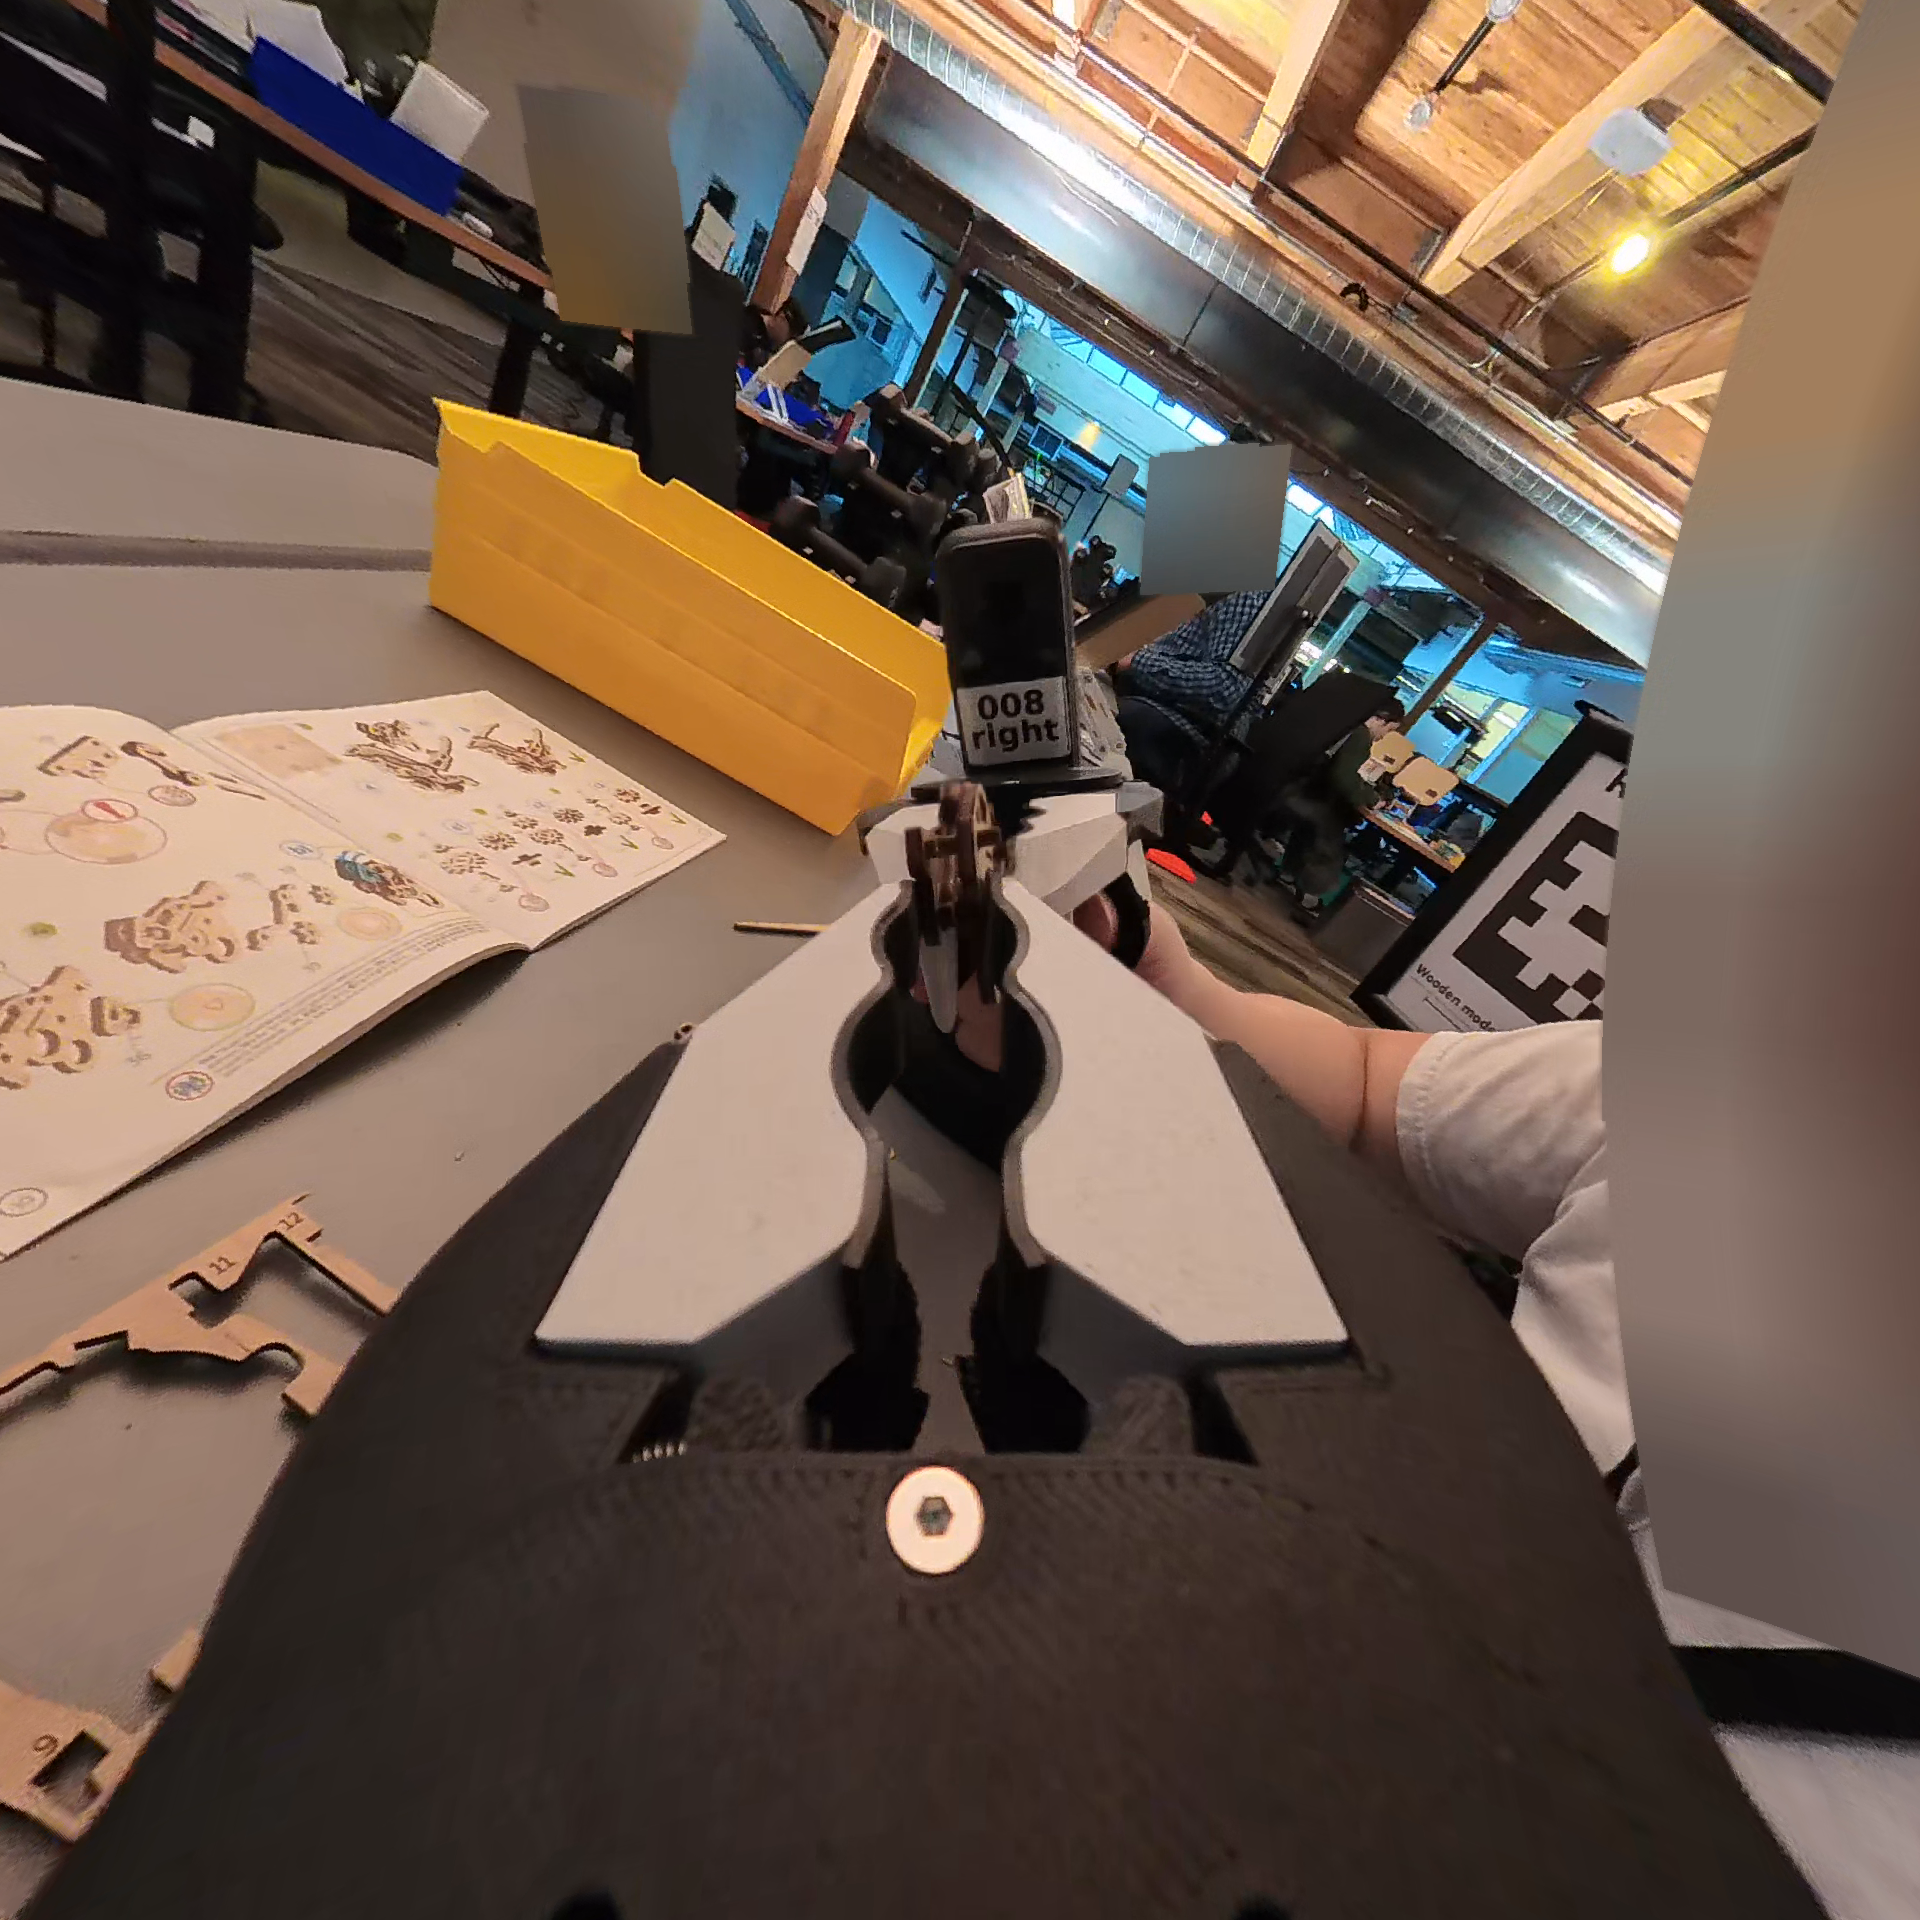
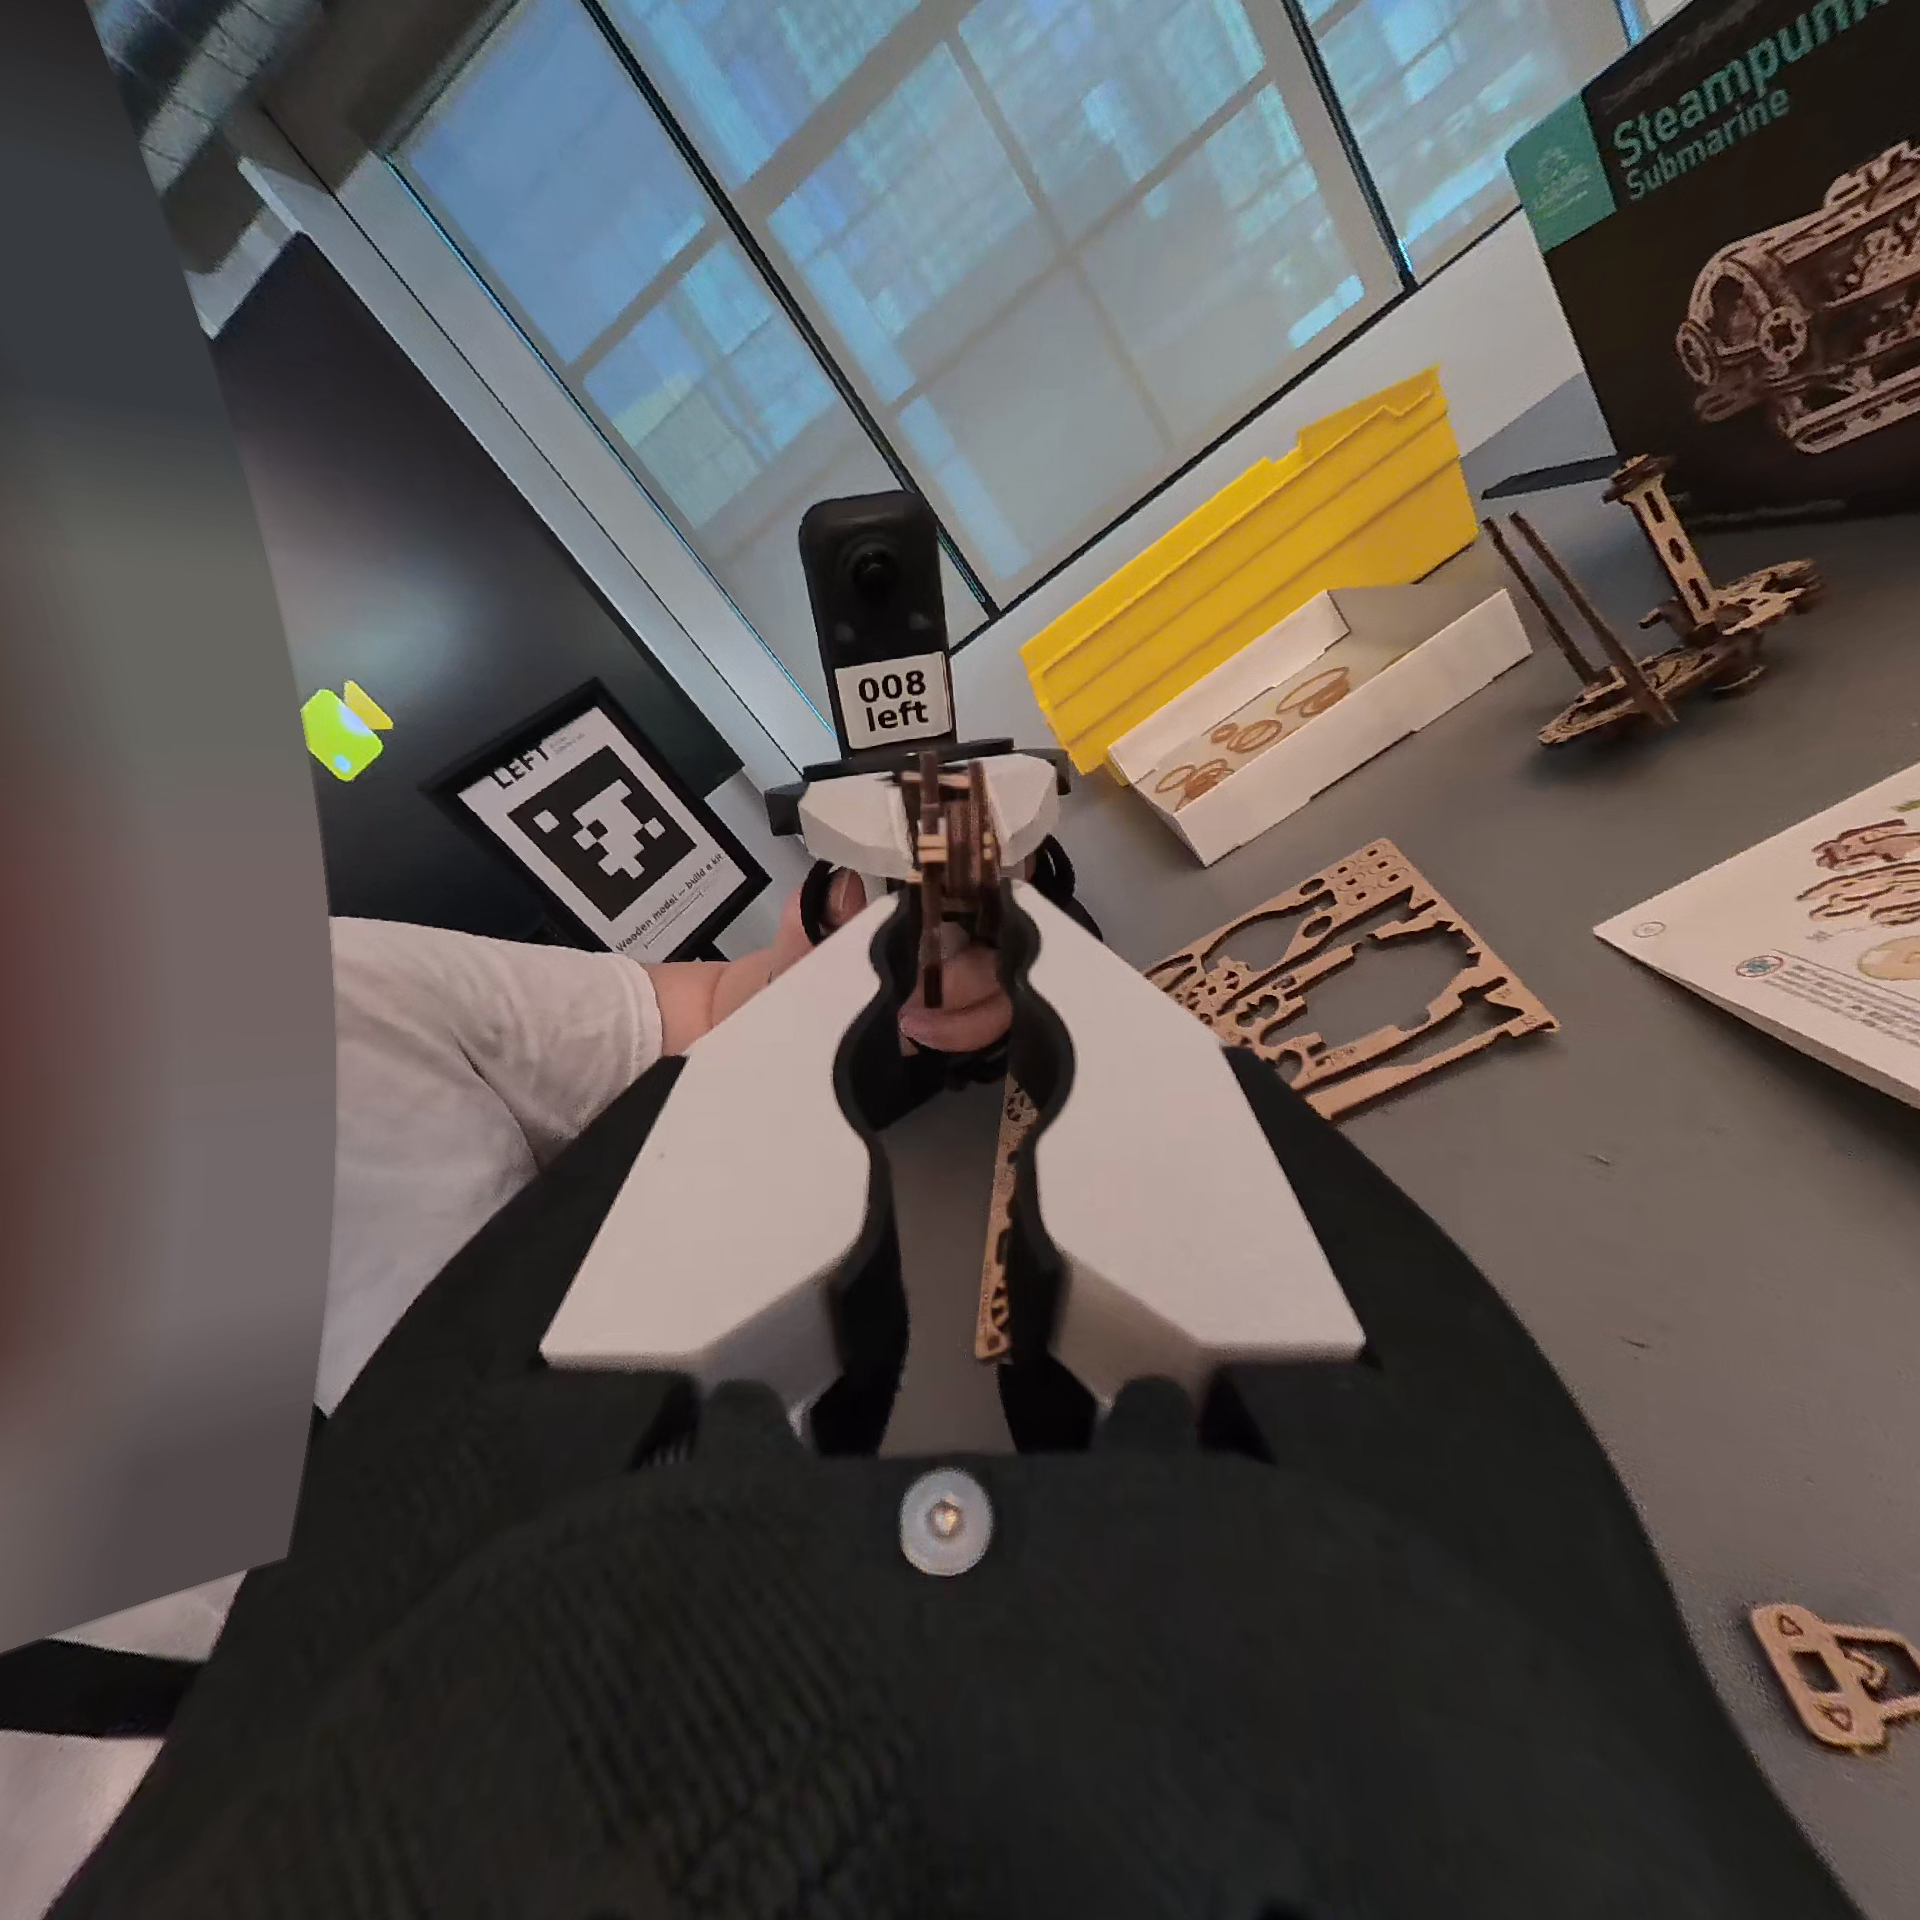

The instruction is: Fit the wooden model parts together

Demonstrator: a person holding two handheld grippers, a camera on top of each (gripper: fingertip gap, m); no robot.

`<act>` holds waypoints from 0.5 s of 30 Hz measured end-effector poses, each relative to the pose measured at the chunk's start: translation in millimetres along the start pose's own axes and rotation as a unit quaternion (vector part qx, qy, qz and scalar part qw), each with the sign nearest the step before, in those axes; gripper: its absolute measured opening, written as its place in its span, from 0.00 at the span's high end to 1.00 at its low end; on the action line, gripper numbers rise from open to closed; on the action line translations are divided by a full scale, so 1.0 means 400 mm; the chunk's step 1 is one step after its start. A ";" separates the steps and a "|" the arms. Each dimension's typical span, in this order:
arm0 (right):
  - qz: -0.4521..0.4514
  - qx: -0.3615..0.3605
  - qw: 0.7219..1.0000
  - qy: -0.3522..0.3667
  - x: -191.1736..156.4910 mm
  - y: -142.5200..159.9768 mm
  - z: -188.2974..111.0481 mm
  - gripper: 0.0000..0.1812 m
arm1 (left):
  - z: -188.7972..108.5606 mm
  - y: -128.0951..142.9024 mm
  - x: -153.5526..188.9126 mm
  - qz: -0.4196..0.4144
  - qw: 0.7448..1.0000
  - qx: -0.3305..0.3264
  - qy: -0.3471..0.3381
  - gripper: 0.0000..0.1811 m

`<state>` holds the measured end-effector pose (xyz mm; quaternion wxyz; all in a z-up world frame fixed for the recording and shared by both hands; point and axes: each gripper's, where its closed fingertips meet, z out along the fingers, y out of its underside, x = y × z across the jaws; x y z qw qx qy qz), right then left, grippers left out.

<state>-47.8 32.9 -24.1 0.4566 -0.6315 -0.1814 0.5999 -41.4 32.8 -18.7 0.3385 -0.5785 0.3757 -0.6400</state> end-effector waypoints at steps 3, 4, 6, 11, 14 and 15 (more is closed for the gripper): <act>-0.018 -0.002 1.000 0.003 -0.008 -0.004 -0.004 0.95 | 0.003 -0.002 0.008 -0.002 1.000 0.011 0.002 0.95; -0.023 0.000 1.000 0.004 -0.011 -0.006 -0.004 0.95 | 0.003 -0.004 0.010 -0.009 1.000 0.018 0.003 0.95; -0.026 0.004 1.000 0.006 -0.018 -0.010 -0.005 0.95 | 0.003 -0.010 0.016 -0.020 0.999 0.036 0.011 0.95; -0.021 0.006 1.000 0.006 -0.030 -0.015 -0.005 0.94 | 0.003 -0.016 0.028 -0.012 0.999 0.048 0.012 0.94; -0.037 0.021 0.999 0.002 -0.032 -0.020 0.000 0.94 | -0.001 -0.021 0.026 -0.029 0.998 0.059 0.019 0.94; -0.034 0.020 0.999 -0.011 -0.037 -0.021 0.001 0.92 | -0.002 -0.022 0.027 -0.039 0.997 0.063 0.023 0.94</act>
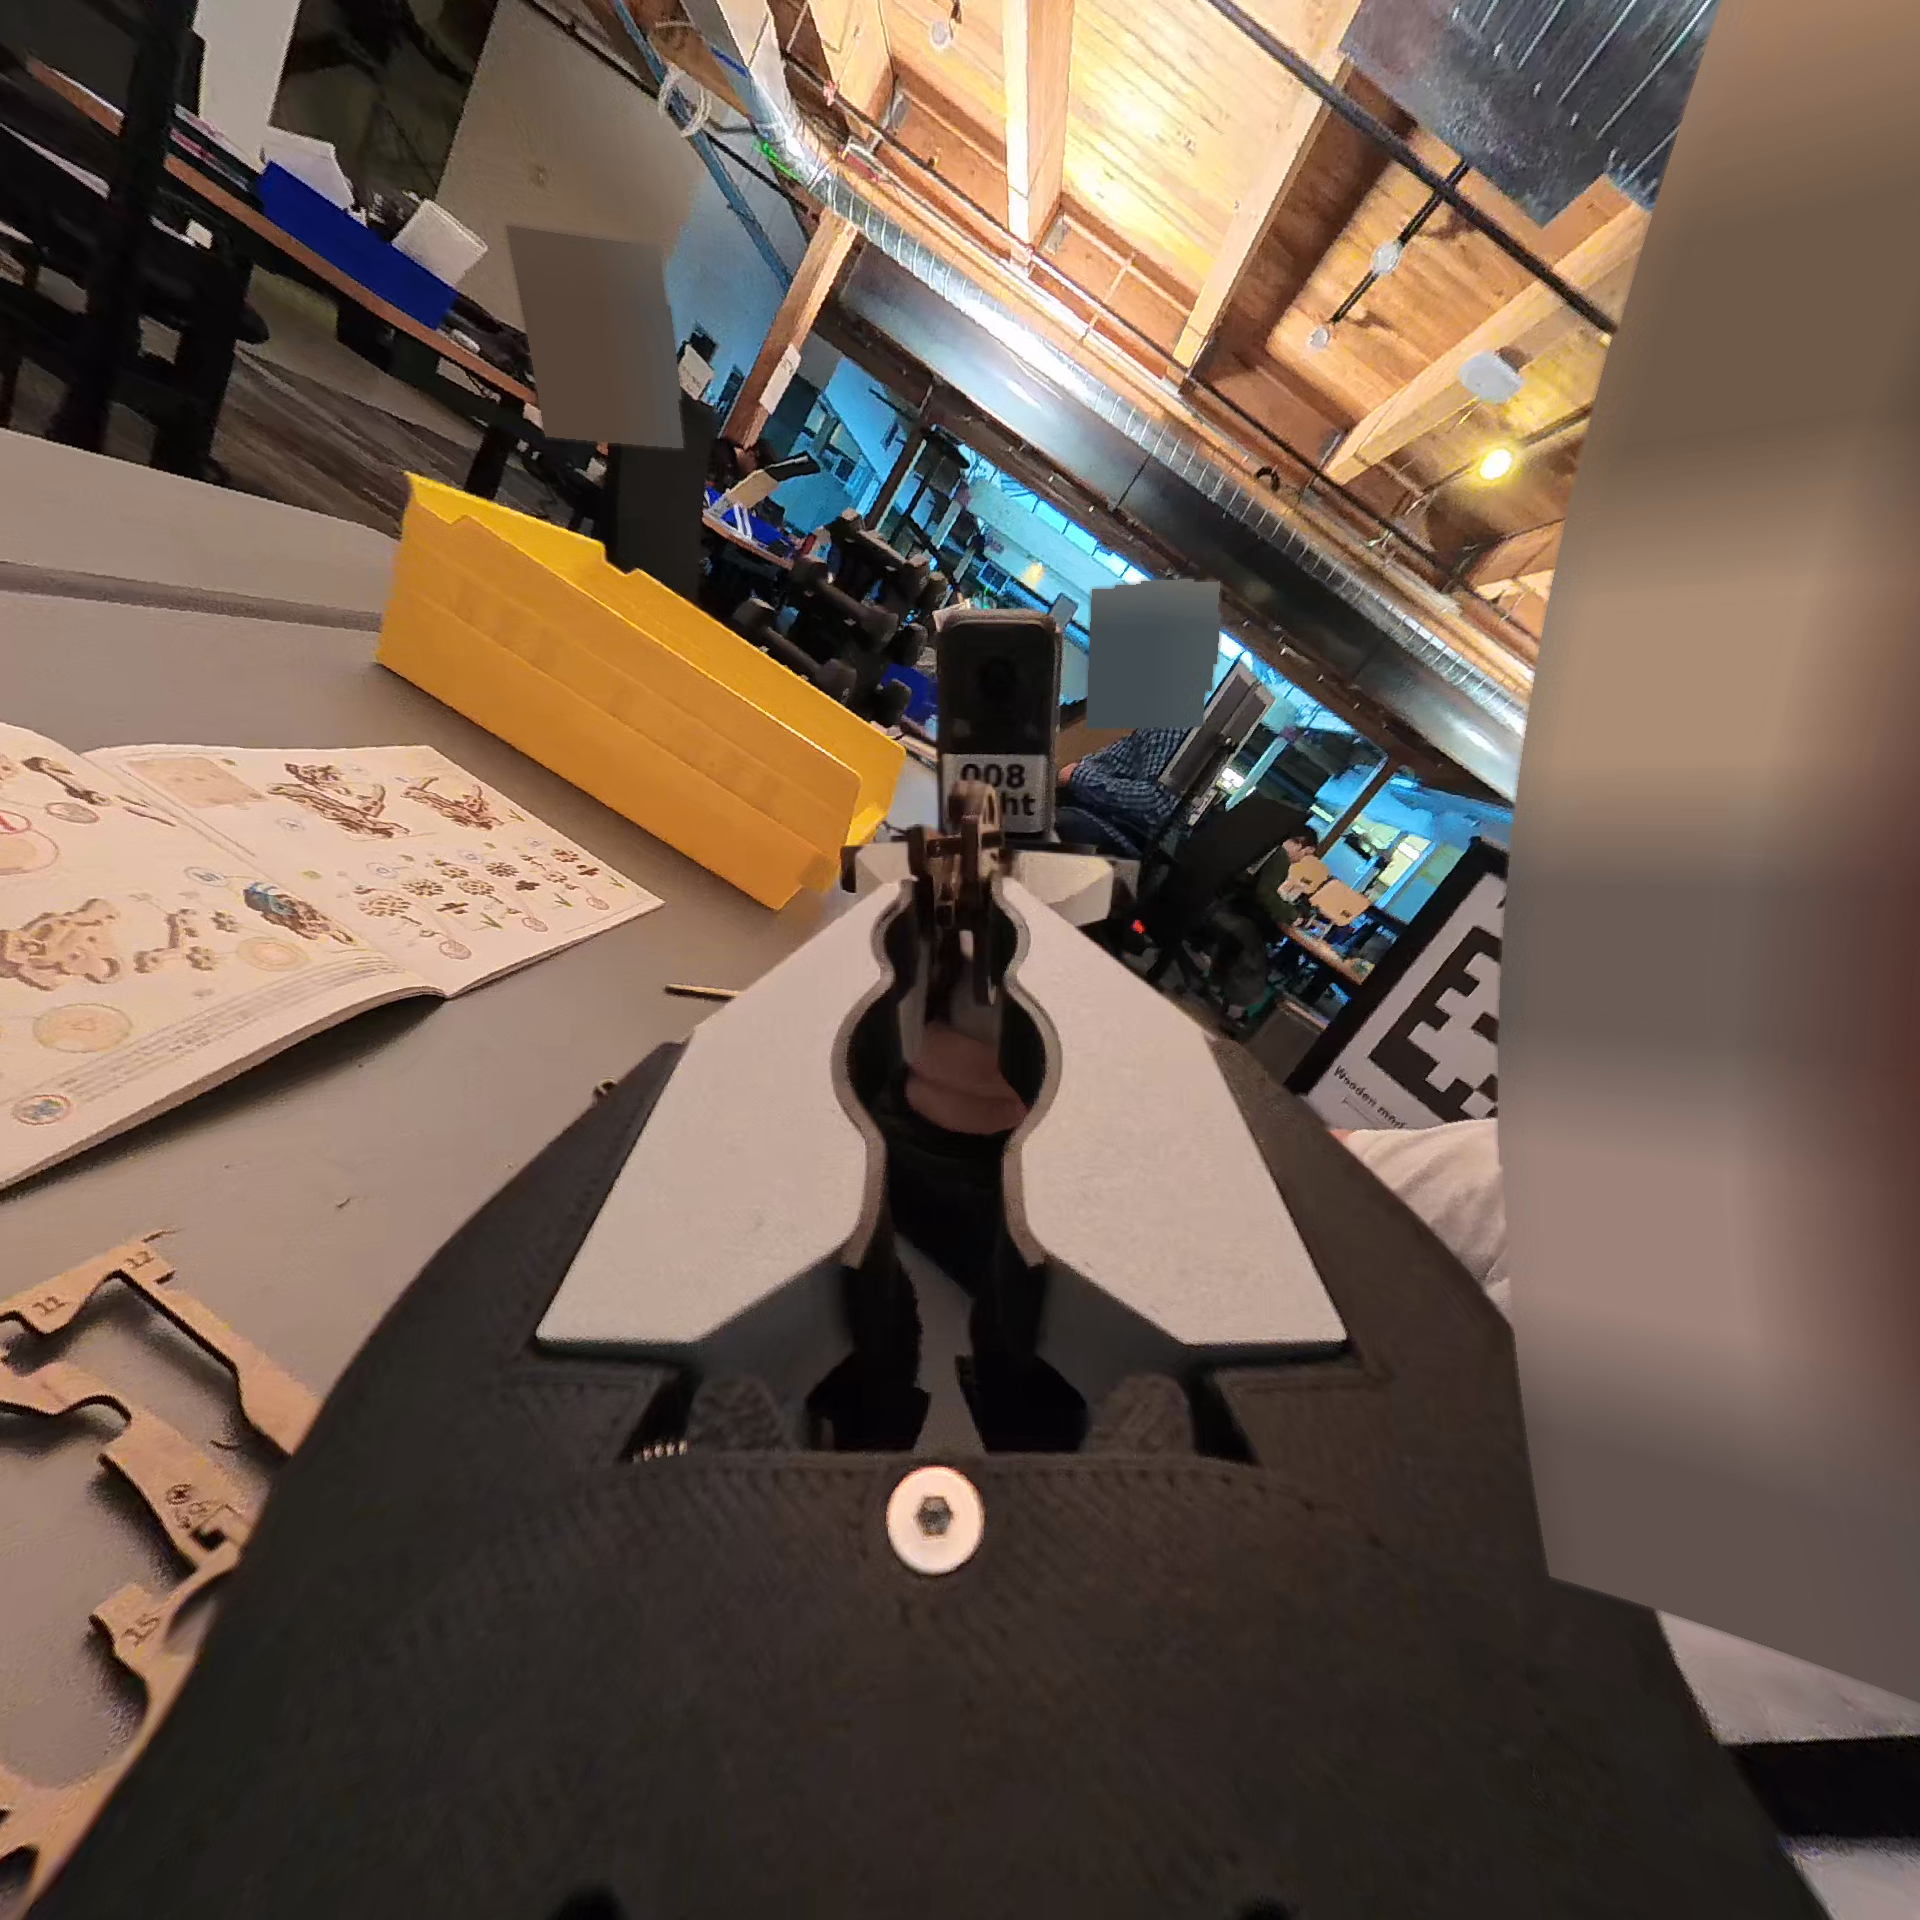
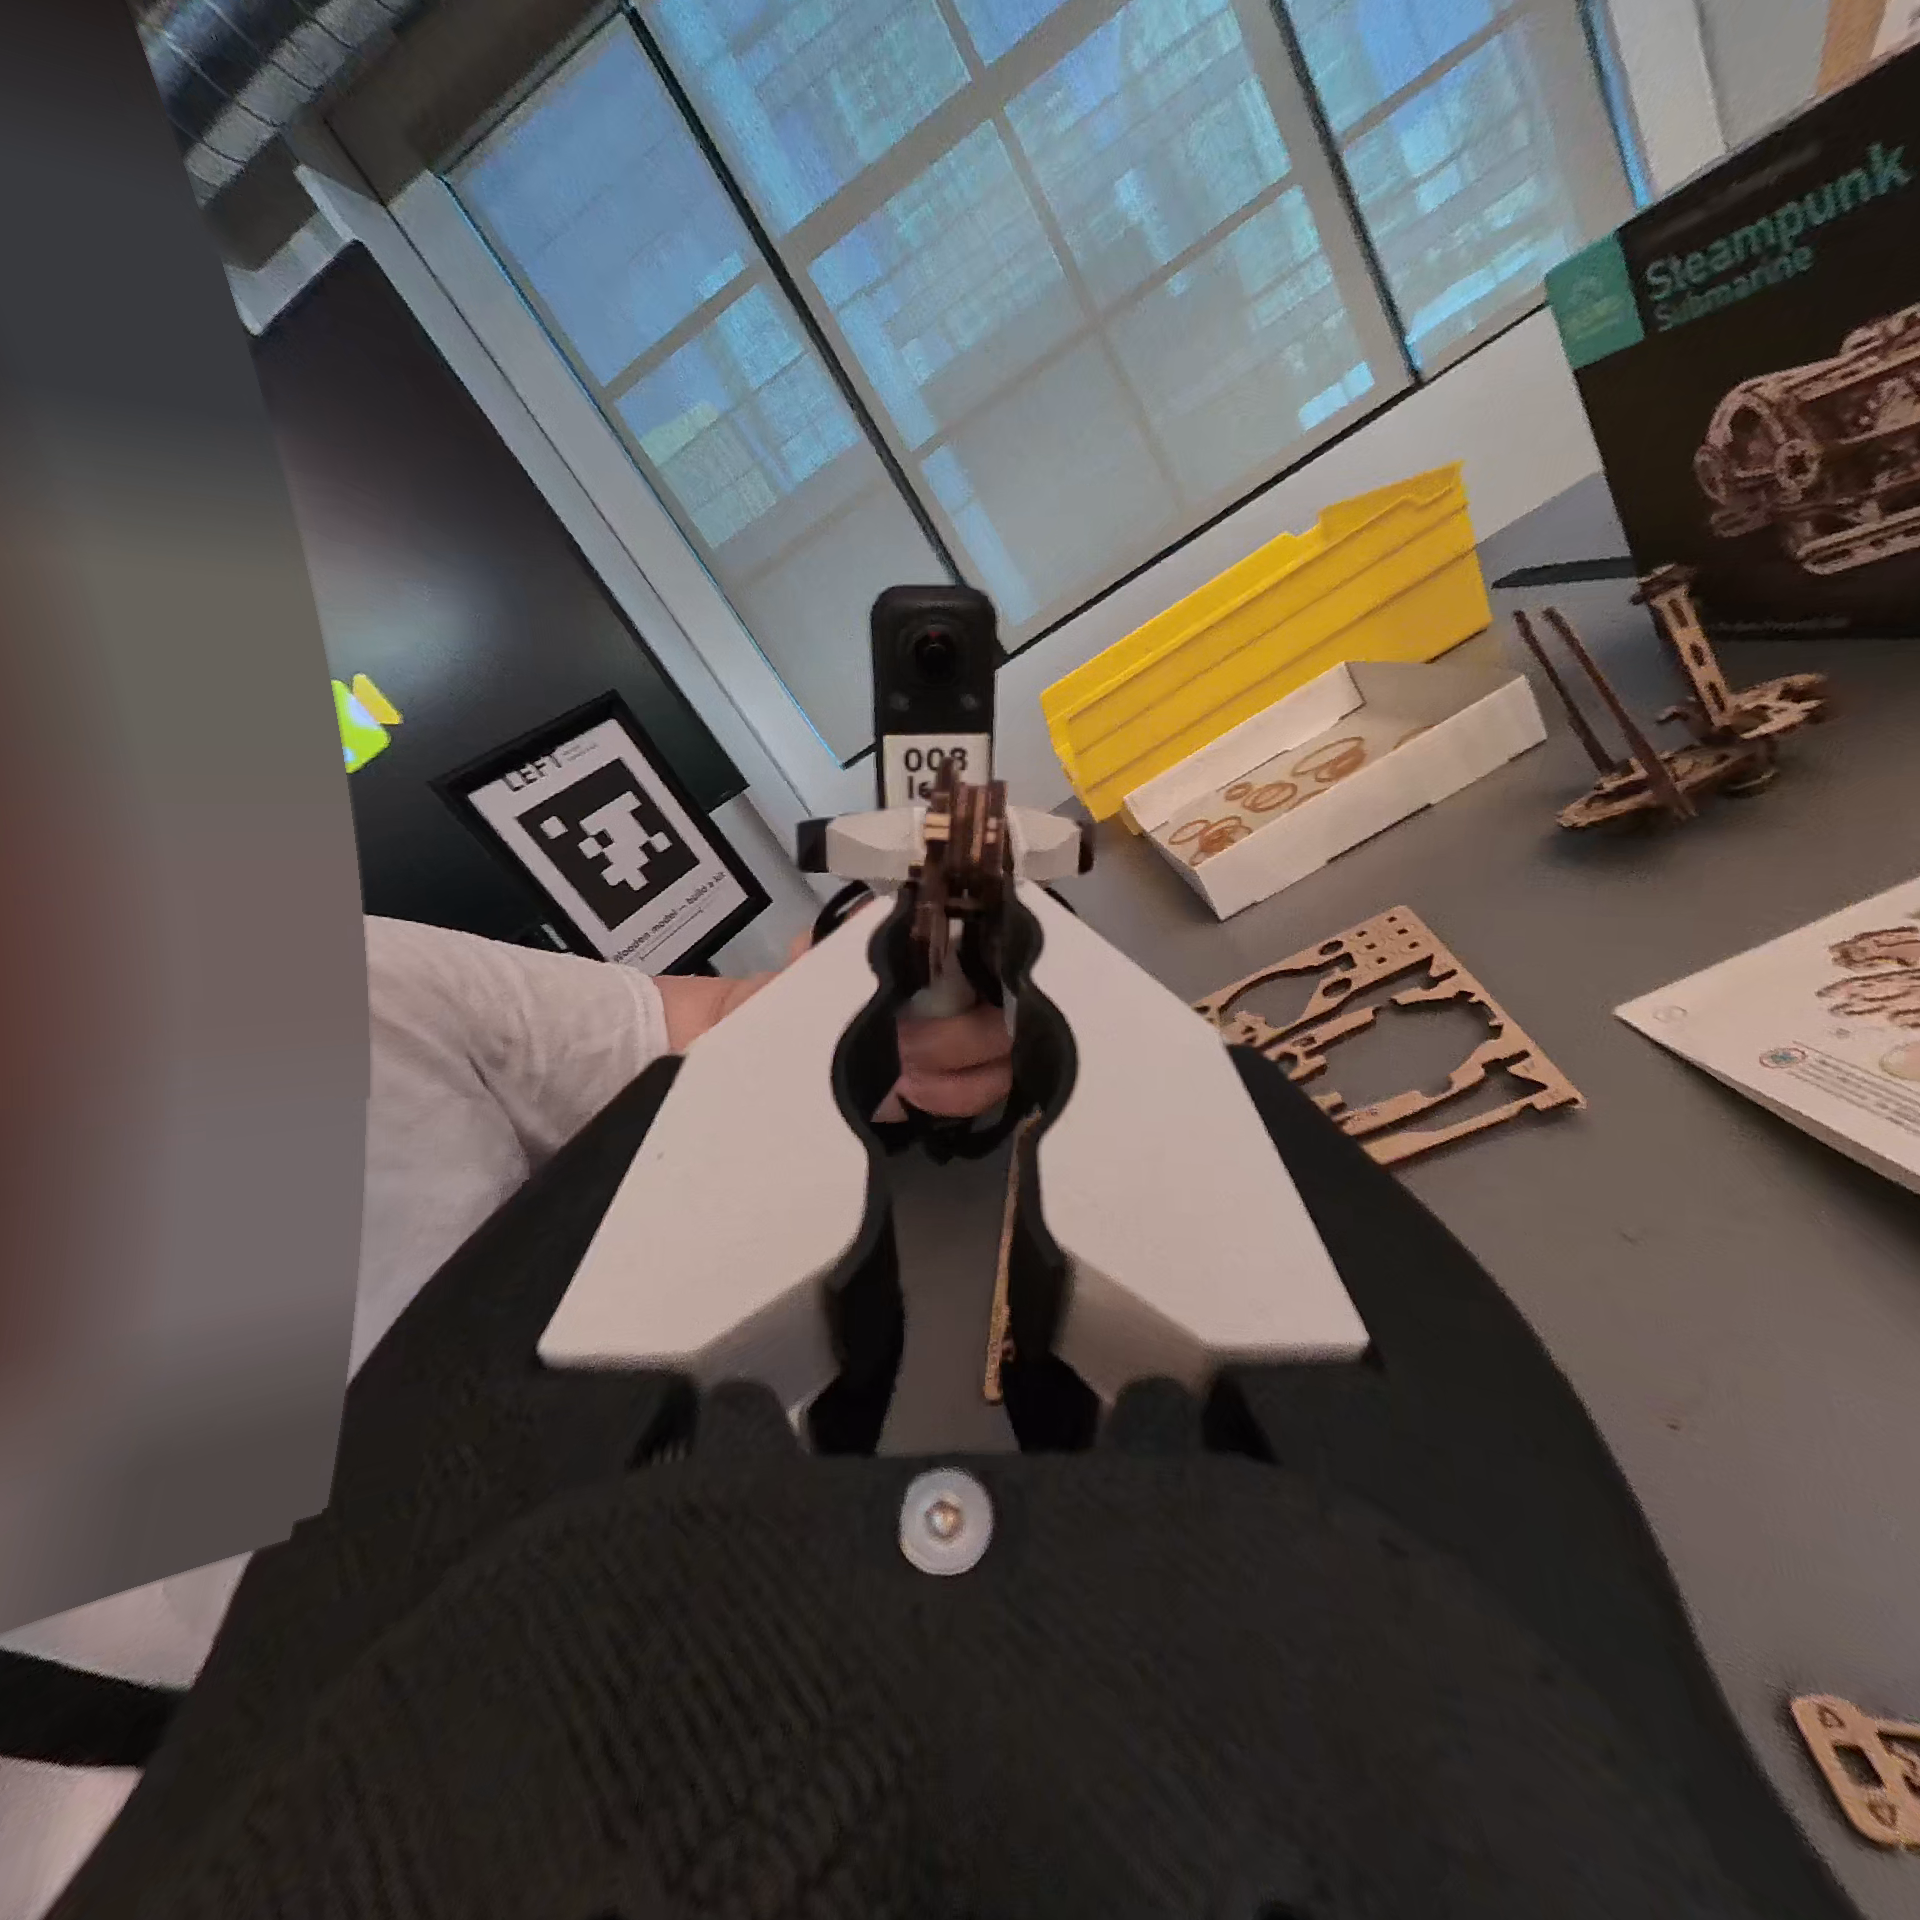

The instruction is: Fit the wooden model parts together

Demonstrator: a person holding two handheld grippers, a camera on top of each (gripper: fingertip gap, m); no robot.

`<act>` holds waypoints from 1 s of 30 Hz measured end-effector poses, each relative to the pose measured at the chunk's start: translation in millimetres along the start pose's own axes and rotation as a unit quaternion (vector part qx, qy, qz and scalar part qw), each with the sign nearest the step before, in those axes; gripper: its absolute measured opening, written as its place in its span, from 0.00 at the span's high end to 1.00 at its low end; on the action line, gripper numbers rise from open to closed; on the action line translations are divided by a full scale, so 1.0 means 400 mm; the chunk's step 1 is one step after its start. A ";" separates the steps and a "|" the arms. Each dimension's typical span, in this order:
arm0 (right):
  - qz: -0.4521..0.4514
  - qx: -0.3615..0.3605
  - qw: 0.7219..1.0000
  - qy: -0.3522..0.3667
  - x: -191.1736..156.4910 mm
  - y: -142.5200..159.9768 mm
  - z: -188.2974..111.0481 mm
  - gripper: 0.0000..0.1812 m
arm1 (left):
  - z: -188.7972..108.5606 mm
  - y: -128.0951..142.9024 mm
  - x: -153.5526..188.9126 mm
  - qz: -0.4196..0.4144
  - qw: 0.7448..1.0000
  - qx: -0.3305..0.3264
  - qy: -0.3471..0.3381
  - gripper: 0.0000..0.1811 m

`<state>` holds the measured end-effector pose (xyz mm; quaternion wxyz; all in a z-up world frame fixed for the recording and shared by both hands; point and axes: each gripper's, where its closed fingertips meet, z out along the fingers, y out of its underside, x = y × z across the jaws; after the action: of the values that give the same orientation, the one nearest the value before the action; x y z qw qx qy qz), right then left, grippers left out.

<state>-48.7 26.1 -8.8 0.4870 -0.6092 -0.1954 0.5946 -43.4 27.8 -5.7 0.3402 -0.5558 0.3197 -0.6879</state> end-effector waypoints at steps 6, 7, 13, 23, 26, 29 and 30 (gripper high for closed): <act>0.001 -0.021 1.000 0.009 0.017 0.012 -0.002 0.94 | -0.001 0.003 -0.013 -0.016 1.000 0.011 -0.006 0.94; 0.011 -0.026 1.000 0.008 0.019 0.013 -0.006 0.95 | 0.002 0.006 -0.014 -0.010 1.000 0.006 -0.007 0.94; -0.011 -0.102 0.995 0.018 0.033 0.040 -0.030 0.95 | -0.007 -0.006 -0.031 0.093 0.994 -0.058 -0.025 0.71; -0.010 -0.205 0.978 0.028 0.051 0.130 -0.026 0.94 | -0.002 0.093 -0.034 0.068 0.981 -0.181 0.017 0.96; 0.021 -0.166 0.986 0.018 0.058 0.105 -0.026 0.94 | -0.005 0.075 -0.045 0.046 0.986 -0.158 0.011 0.97; 0.047 -0.108 0.993 0.013 0.068 0.061 -0.035 0.95 | -0.005 0.051 -0.044 0.015 0.993 -0.117 0.013 1.00; 0.054 -0.099 0.994 0.009 0.069 0.055 -0.037 0.95 | -0.005 0.050 -0.045 0.007 0.993 -0.113 0.013 1.00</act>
<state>-36.6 33.5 -44.4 0.3932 -0.6694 -0.2160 0.5922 -40.2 31.6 -32.4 0.2758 -0.5795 0.4034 -0.6521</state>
